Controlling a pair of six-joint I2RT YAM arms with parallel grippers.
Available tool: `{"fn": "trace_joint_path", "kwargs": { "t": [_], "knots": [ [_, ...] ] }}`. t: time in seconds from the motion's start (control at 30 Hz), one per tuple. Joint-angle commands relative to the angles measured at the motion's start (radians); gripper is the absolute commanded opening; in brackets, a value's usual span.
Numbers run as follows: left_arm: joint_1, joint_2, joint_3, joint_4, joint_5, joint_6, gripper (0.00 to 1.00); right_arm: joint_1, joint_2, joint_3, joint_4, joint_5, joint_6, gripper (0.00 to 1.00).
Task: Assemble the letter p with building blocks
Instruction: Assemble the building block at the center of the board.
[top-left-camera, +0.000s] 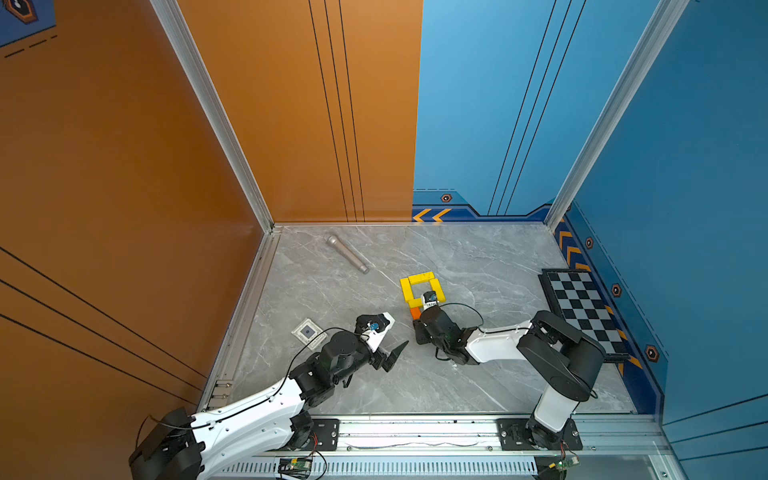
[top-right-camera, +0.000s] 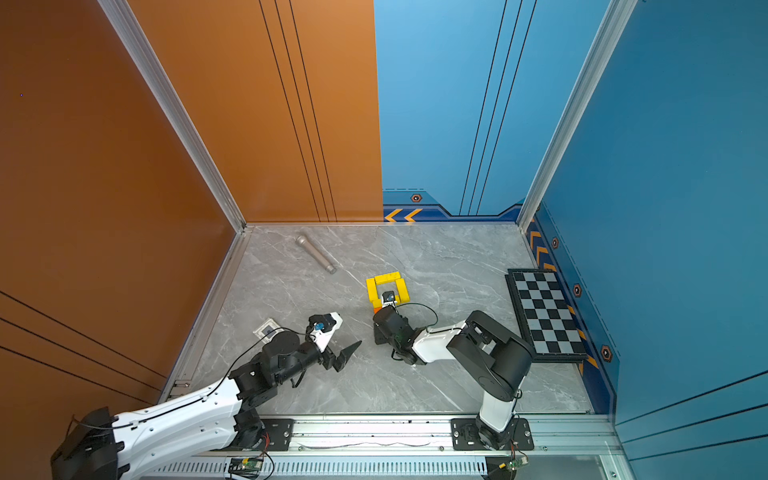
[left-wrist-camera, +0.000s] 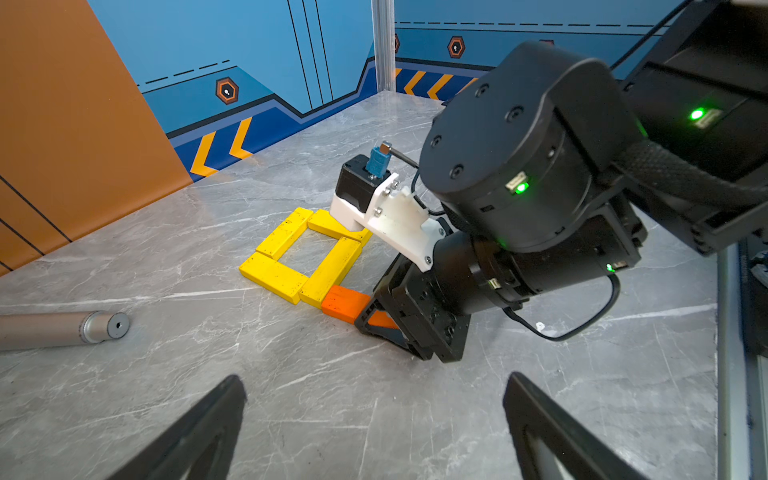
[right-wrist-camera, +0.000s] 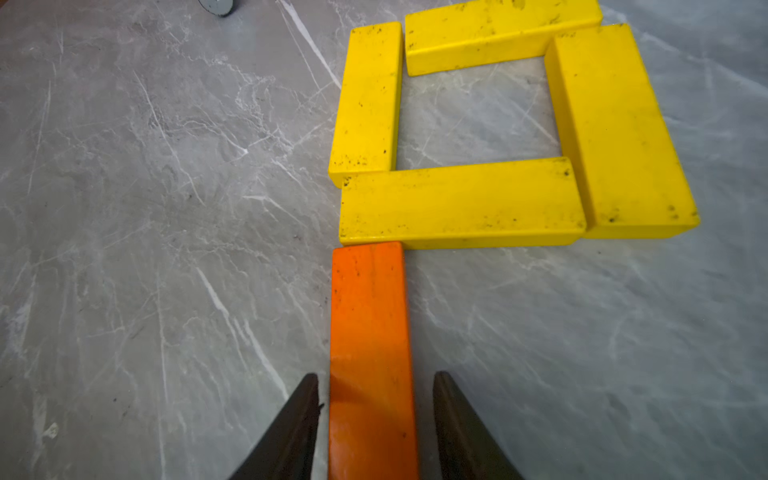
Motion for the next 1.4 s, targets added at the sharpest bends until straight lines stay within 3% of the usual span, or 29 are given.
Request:
{"fn": "trace_joint_path", "kwargs": {
  "t": [0.0,0.27,0.43,0.5,0.53,0.73,0.93,1.07,1.2,1.37],
  "knots": [
    [0.005,-0.008,-0.009,0.016,-0.012,-0.002,0.99,-0.009,0.047,-0.066,-0.175,-0.004,0.005,0.48],
    [0.005,-0.013,-0.009,0.015,-0.012,-0.003,0.99,0.008,0.001,-0.108,-0.123,0.003,0.006,0.50],
    [0.005,-0.011,-0.009,0.015,-0.009,-0.004,0.99,0.042,-0.066,-0.163,-0.071,0.051,0.000,0.70],
    [0.005,-0.013,-0.009,0.015,-0.006,-0.003,0.99,0.052,-0.087,-0.171,-0.072,0.063,-0.004,0.86],
    [0.005,-0.014,-0.009,0.015,-0.003,0.000,0.99,0.056,-0.095,-0.174,-0.073,0.067,-0.007,0.99],
    [0.005,-0.018,-0.012,0.015,-0.008,0.001,0.99,0.085,-0.194,-0.219,-0.073,0.149,-0.017,1.00],
    [0.005,-0.016,-0.013,0.015,-0.077,-0.004,0.99,0.085,-0.470,-0.290,-0.107,0.255,-0.089,1.00],
    [0.011,-0.030,-0.025,0.012,-0.214,-0.018,0.99,-0.019,-0.740,-0.324,-0.177,0.304,-0.192,1.00],
    [0.015,-0.098,-0.051,0.010,-0.214,-0.008,0.99,-0.216,-0.981,-0.384,-0.128,0.259,-0.288,1.00],
    [0.017,-0.121,-0.057,0.006,-0.280,-0.004,0.99,-0.398,-0.981,-0.351,-0.096,0.176,-0.395,1.00]
  ]
}}
